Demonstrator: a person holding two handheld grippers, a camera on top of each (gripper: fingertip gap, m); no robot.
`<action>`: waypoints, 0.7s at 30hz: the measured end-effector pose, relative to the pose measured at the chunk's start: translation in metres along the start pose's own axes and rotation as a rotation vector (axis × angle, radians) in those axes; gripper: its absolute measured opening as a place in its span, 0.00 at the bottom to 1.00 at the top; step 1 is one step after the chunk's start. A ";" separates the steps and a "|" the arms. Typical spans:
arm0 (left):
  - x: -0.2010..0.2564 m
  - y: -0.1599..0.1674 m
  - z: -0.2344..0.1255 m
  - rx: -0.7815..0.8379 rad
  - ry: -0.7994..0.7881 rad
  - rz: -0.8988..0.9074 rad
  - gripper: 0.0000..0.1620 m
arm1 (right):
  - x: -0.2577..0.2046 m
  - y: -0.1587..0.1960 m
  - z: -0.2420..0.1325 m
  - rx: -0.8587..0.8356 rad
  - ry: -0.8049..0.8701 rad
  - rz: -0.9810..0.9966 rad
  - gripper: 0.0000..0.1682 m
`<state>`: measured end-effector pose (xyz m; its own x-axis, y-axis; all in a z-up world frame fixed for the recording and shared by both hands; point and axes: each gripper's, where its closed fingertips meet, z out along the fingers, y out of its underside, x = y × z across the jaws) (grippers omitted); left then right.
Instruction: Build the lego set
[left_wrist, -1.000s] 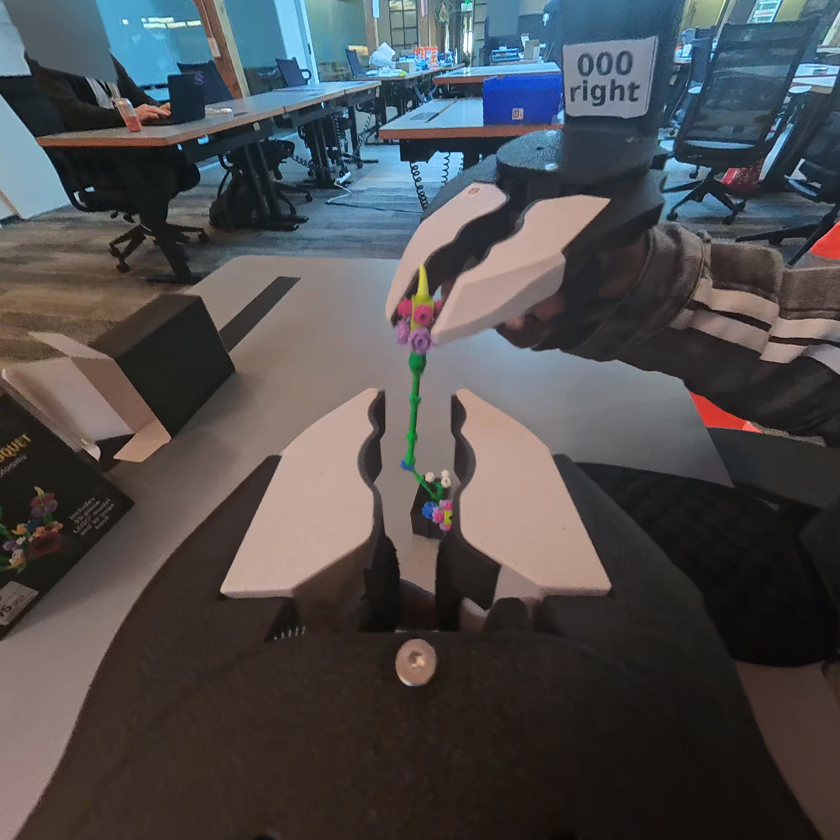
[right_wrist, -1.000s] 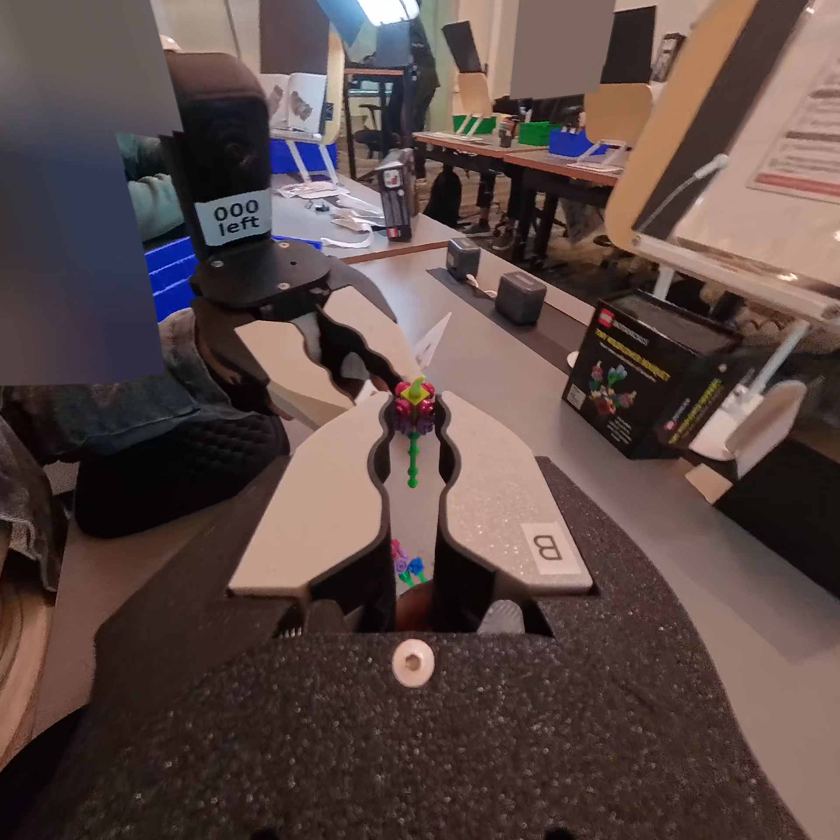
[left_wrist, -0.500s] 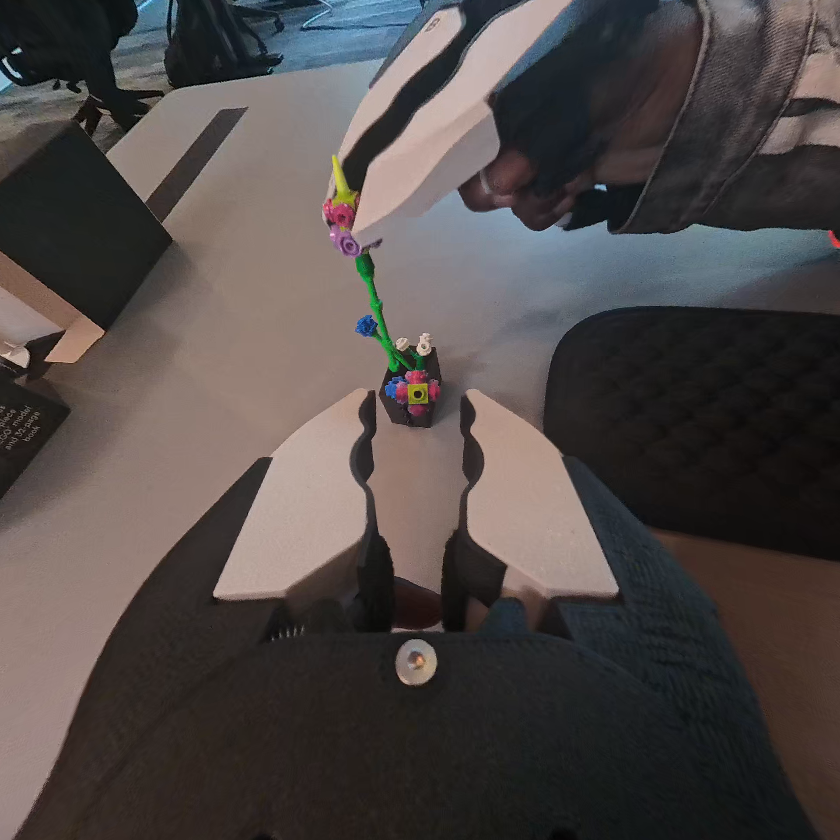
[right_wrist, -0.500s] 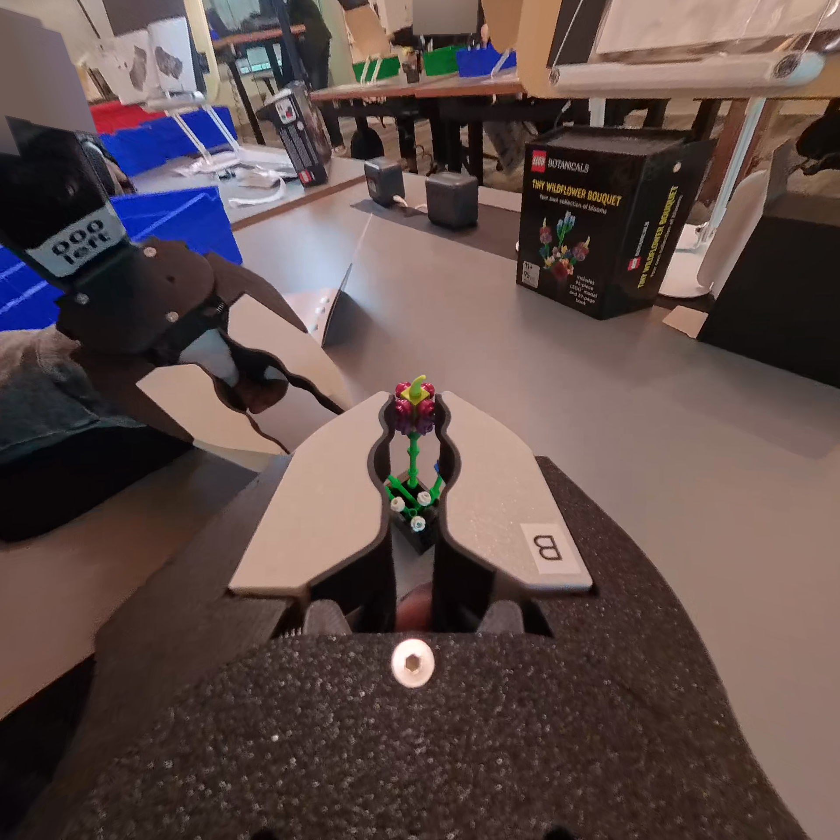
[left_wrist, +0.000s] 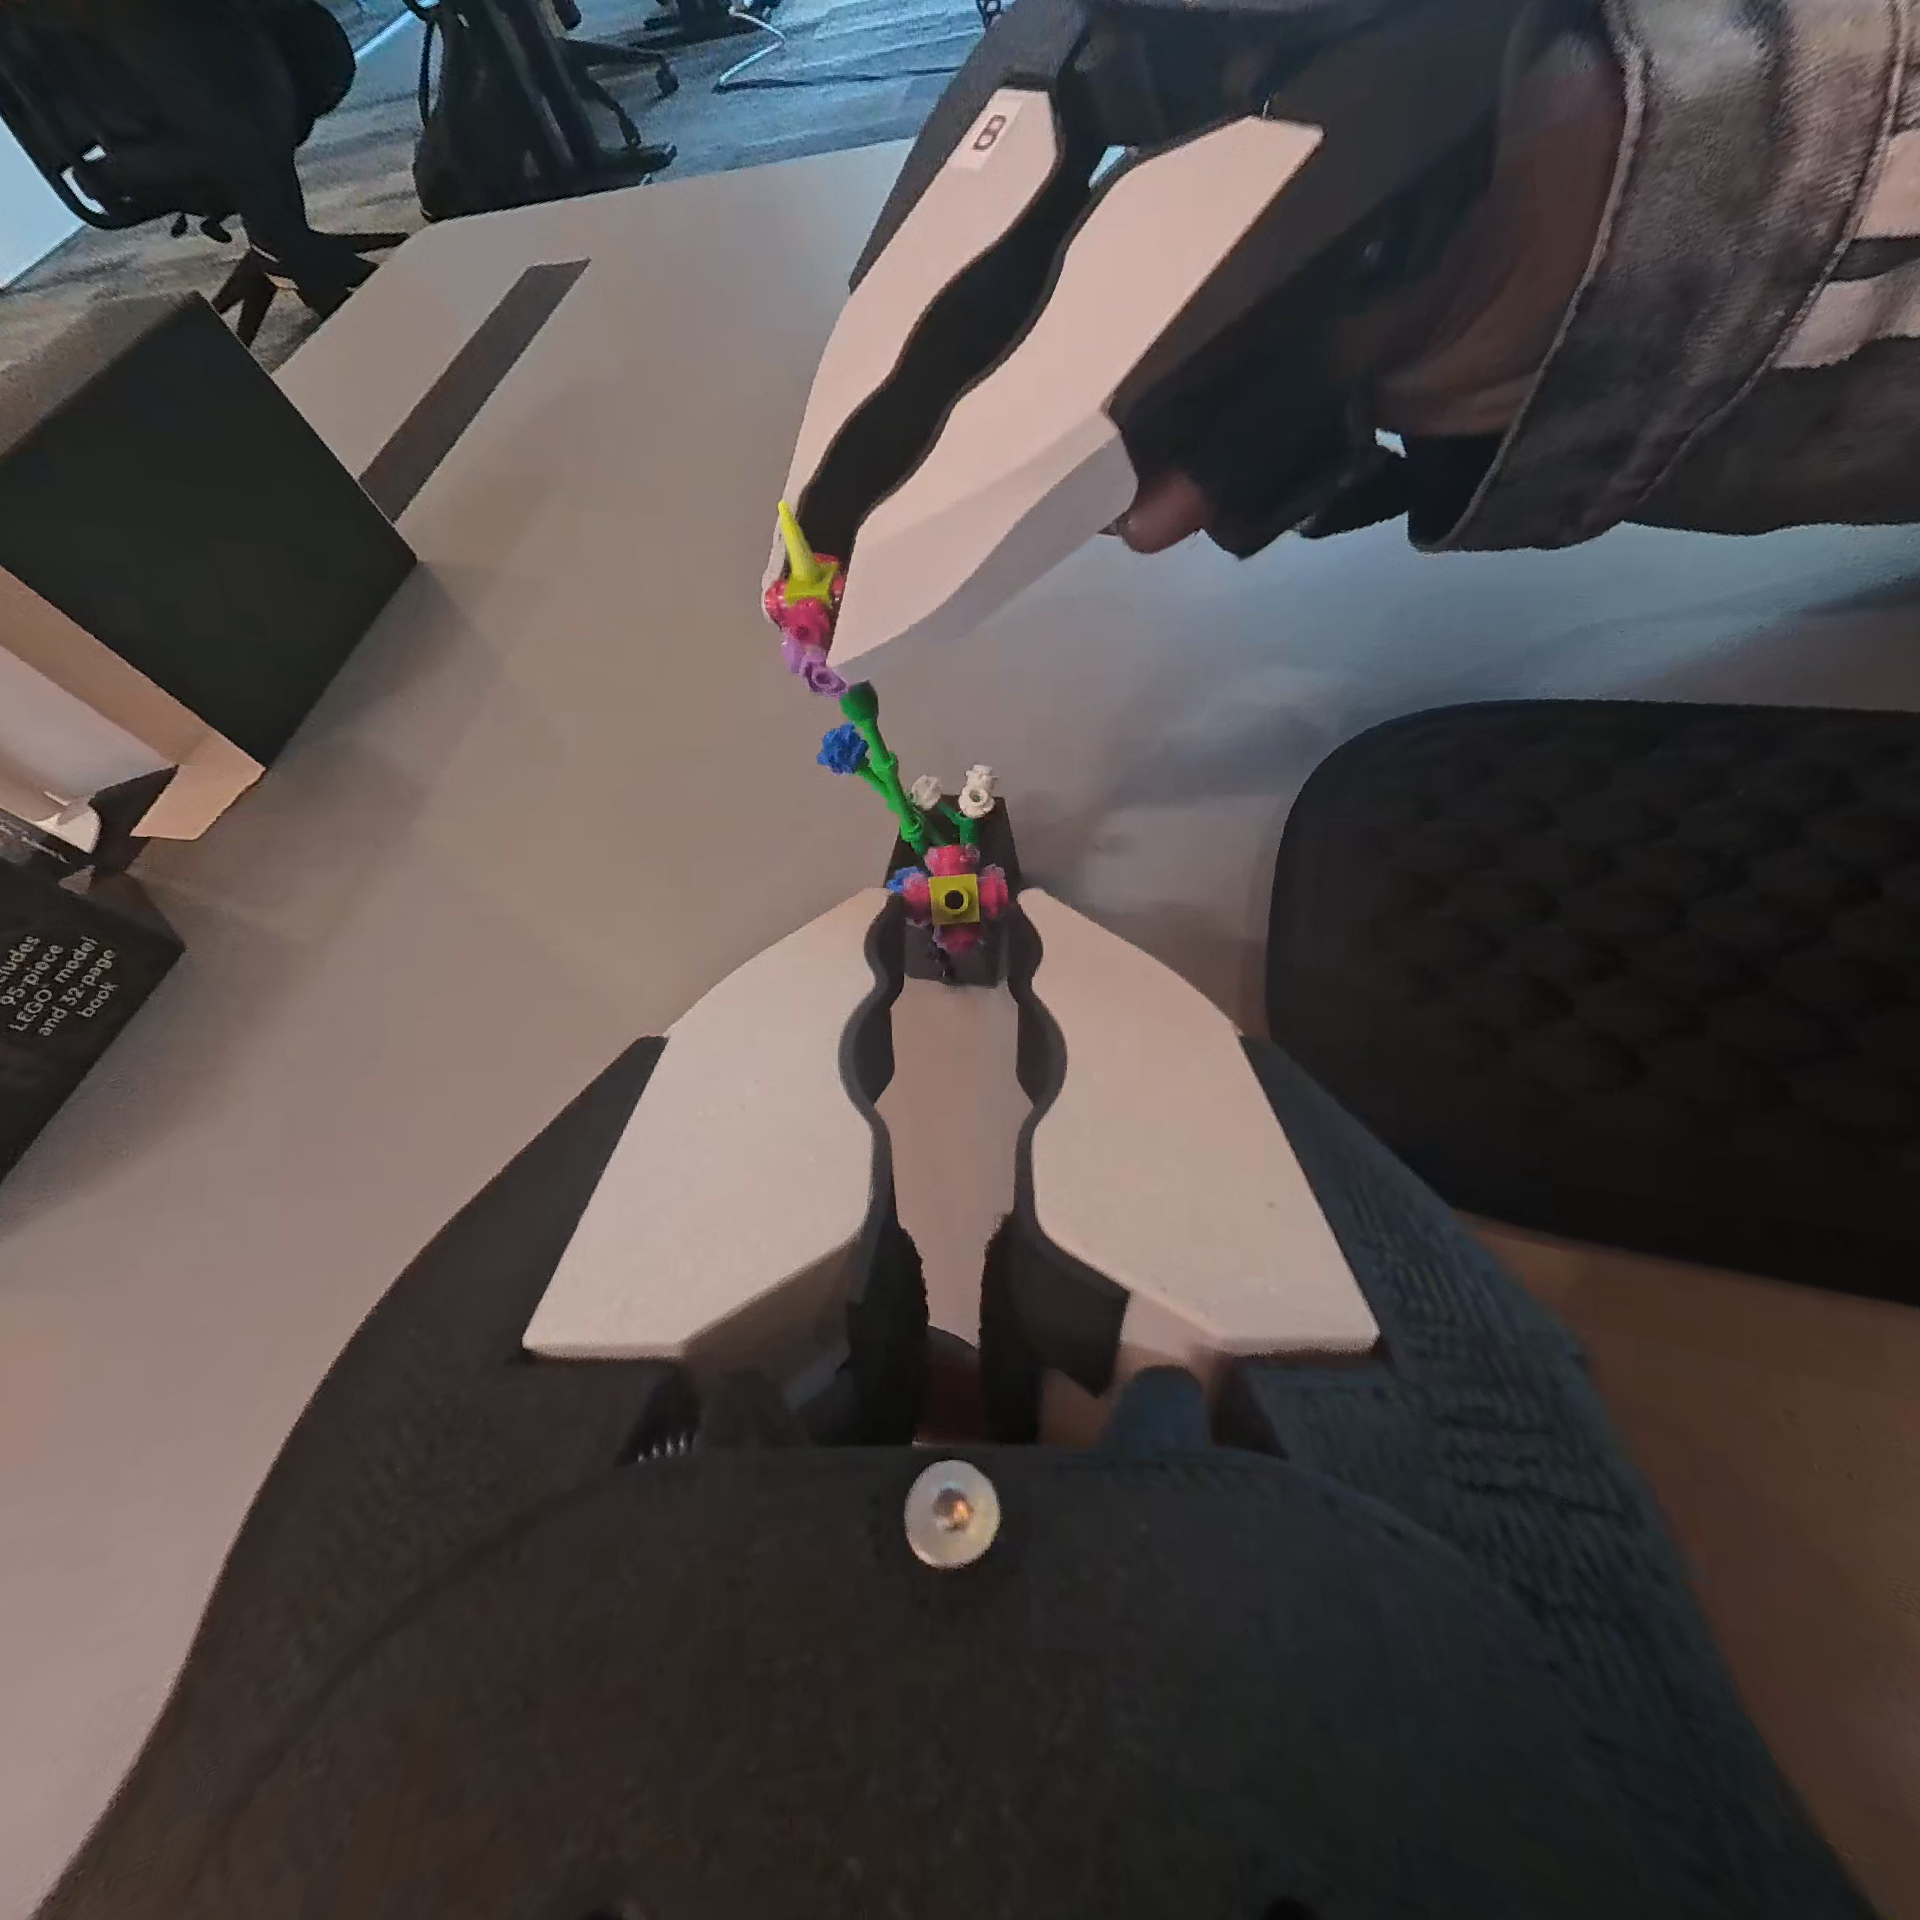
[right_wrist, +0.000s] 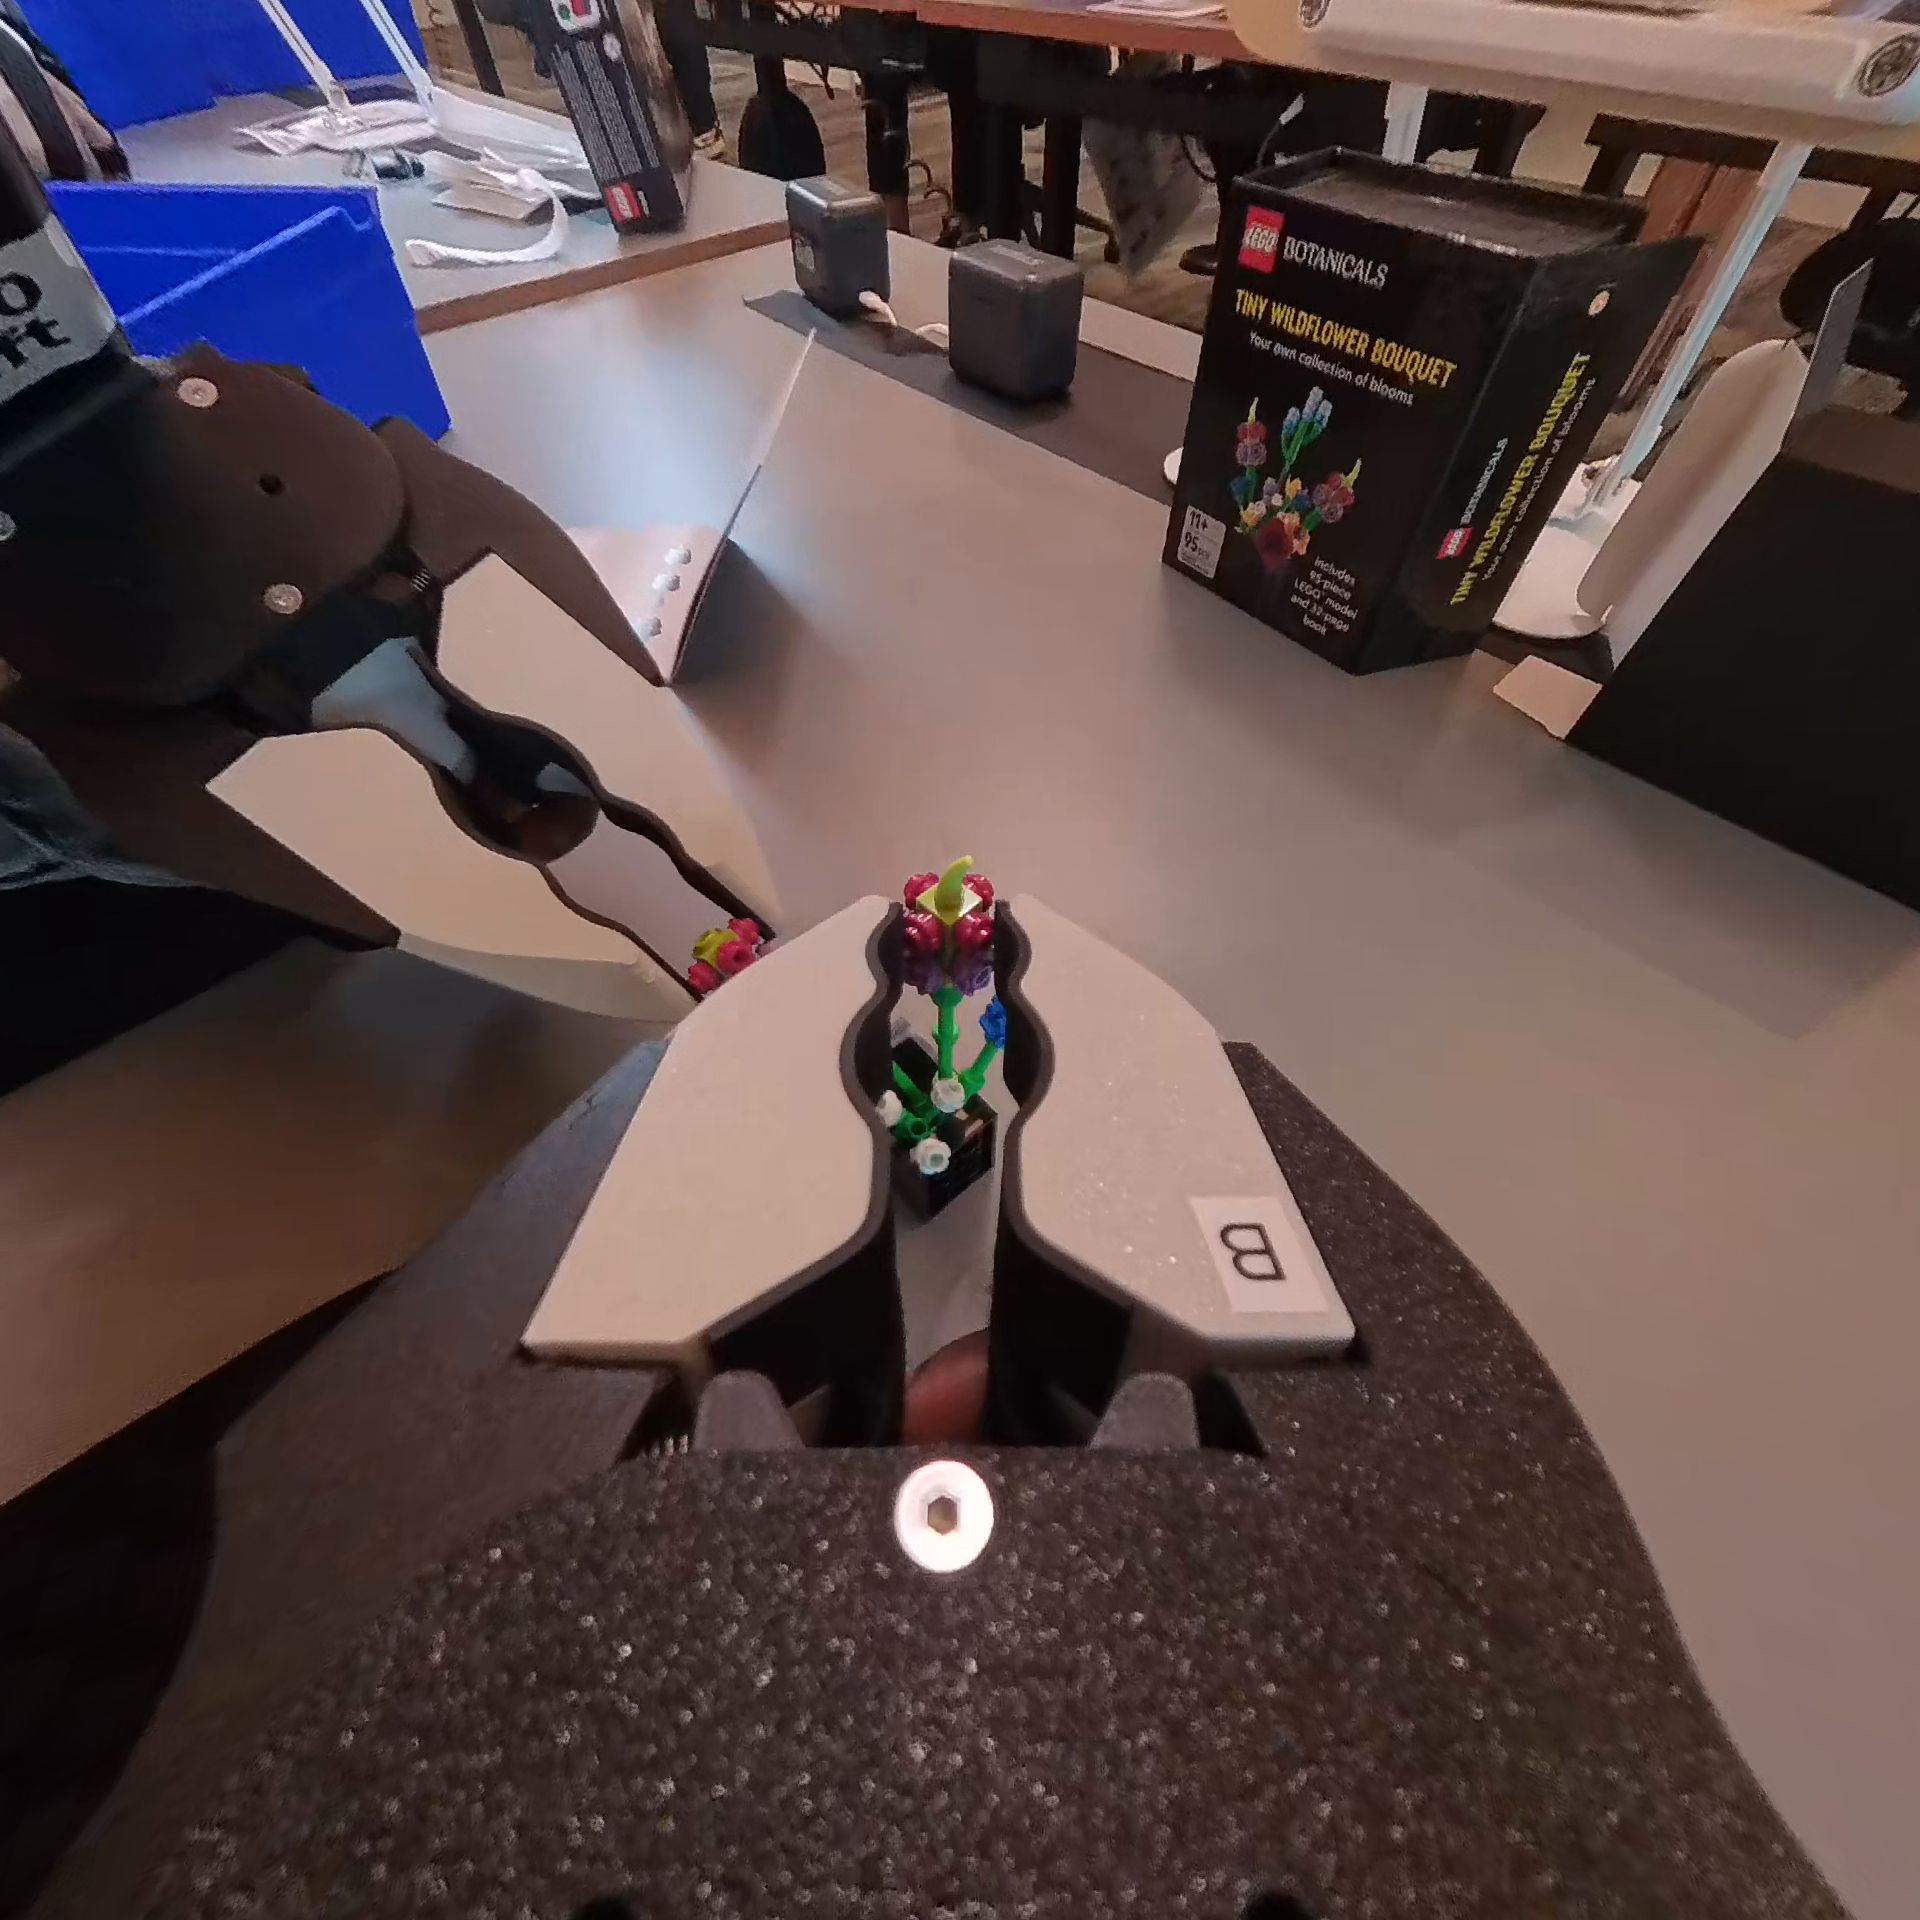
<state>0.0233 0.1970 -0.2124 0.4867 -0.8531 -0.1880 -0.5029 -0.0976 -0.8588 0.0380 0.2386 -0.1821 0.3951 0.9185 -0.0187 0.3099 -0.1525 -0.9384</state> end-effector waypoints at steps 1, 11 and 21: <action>-0.001 -0.001 0.000 0.006 -0.004 0.000 0.11 | -0.001 -0.004 -0.001 0.023 -0.003 0.001 0.09; -0.004 -0.008 -0.005 0.028 -0.012 -0.004 0.11 | -0.004 -0.008 -0.002 0.031 -0.002 0.004 0.09; -0.007 -0.016 -0.012 0.041 -0.005 -0.016 0.11 | -0.001 -0.008 -0.001 0.017 -0.010 0.017 0.10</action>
<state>0.0197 0.1982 -0.1917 0.4984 -0.8488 -0.1765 -0.4652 -0.0900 -0.8806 0.0362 0.2381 -0.1741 0.3913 0.9195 -0.0383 0.2888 -0.1622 -0.9435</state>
